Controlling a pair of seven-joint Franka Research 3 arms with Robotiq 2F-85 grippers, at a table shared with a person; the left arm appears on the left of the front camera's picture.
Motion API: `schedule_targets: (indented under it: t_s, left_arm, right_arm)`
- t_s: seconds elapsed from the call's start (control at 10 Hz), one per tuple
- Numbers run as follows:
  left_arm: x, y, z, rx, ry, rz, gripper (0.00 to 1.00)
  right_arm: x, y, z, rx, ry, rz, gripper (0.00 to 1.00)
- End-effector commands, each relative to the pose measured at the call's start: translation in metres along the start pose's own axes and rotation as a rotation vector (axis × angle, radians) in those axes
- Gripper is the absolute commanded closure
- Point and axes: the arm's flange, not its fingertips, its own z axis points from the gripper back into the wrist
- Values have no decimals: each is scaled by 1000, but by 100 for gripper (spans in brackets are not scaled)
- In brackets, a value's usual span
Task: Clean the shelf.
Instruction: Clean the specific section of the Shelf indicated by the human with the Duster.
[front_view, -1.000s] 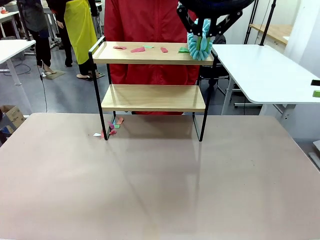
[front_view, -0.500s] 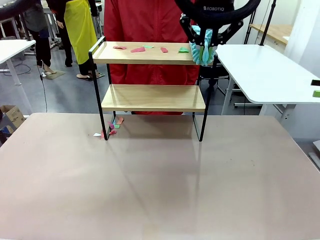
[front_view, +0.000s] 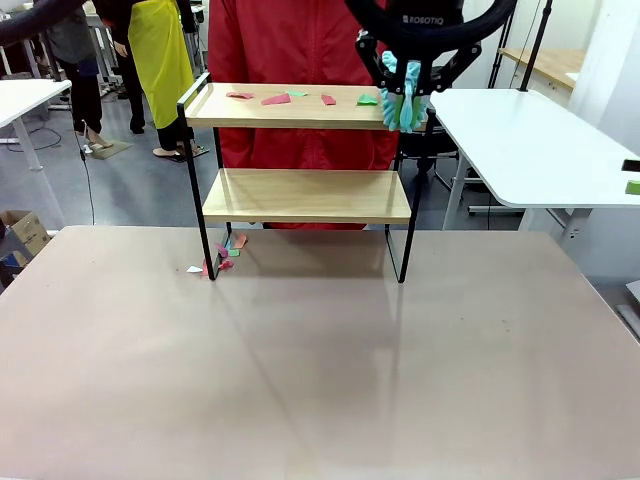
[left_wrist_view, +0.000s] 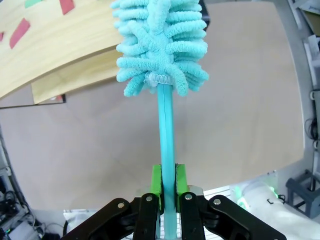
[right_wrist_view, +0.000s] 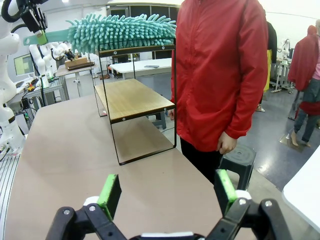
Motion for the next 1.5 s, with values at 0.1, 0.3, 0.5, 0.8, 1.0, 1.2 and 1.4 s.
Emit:
schedule_targets:
  t_s: [0.1,0.3,0.5,0.8,1.0,1.2,1.4]
  left_arm:
    - [-3,24,-3,8,48,70,87]
    - [-7,41,-3,16,62,105,87]
    - [-9,63,-2,24,73,139,87]
    - [-13,94,-6,40,107,170,87]
    - [-14,121,-9,72,121,180,87]
    - [-17,145,-12,100,132,198,87]
    - [-20,168,-14,133,145,227,87]
  right_arm:
    - [4,1,-2,2,1,7,0]
    - [4,1,-2,2,1,7,0]
    - [4,1,-2,2,1,7,0]
    - [4,1,-2,2,1,7,0]
    - [4,1,-2,2,1,7,0]
    - [4,1,-2,2,1,7,0]
    - [4,1,-2,2,1,7,0]
